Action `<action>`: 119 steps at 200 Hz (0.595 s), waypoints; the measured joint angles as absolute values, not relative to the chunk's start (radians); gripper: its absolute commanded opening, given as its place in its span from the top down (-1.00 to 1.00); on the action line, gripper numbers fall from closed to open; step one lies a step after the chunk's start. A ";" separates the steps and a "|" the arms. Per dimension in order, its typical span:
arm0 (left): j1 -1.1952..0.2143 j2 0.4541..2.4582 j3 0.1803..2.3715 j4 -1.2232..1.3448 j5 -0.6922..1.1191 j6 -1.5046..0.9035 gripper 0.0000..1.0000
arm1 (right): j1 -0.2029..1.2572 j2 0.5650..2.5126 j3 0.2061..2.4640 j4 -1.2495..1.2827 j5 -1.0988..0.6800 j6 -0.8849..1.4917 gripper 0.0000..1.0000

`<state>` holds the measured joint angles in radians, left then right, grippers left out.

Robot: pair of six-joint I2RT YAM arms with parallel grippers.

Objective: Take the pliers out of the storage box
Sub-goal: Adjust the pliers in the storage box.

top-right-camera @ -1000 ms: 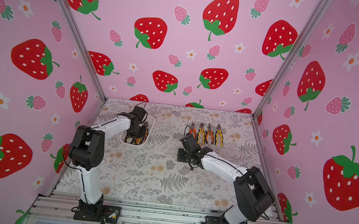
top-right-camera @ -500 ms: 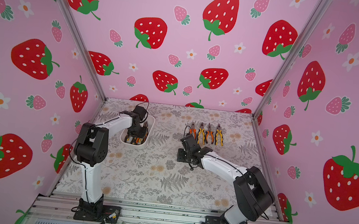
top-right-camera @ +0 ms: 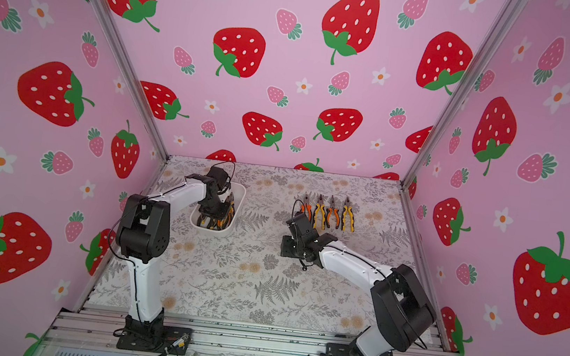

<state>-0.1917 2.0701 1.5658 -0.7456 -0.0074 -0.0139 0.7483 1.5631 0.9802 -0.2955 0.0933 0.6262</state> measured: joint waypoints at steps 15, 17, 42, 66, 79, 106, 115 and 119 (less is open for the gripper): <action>-0.192 2.070 1.566 -0.746 -0.011 -0.018 0.87 | 0.748 1.565 0.980 -0.295 0.093 0.626 0.02; -0.192 2.070 1.566 -0.746 -0.012 -0.019 0.94 | 0.748 1.565 0.980 -0.295 0.093 0.626 0.02; -0.193 2.068 1.572 -0.757 -0.032 -0.035 1.00 | 0.748 1.565 0.980 -0.295 0.093 0.626 0.02; -0.196 2.037 1.571 -0.773 -0.062 -0.058 0.96 | 0.748 1.565 0.980 -0.295 0.092 0.626 0.02; -0.196 2.004 1.573 -0.780 -0.088 -0.067 0.91 | 0.748 1.566 0.980 -0.295 0.089 0.626 0.02; -0.192 1.964 1.649 -0.820 -0.150 -0.075 0.91 | 0.748 1.574 0.980 -0.294 0.085 0.628 0.02; -0.190 1.971 1.691 -0.831 -0.165 -0.075 0.91 | 0.748 1.575 0.980 -0.294 0.084 0.628 0.01; -0.189 1.977 1.710 -0.837 -0.173 -0.075 0.91 | 0.748 1.576 0.980 -0.294 0.083 0.628 0.02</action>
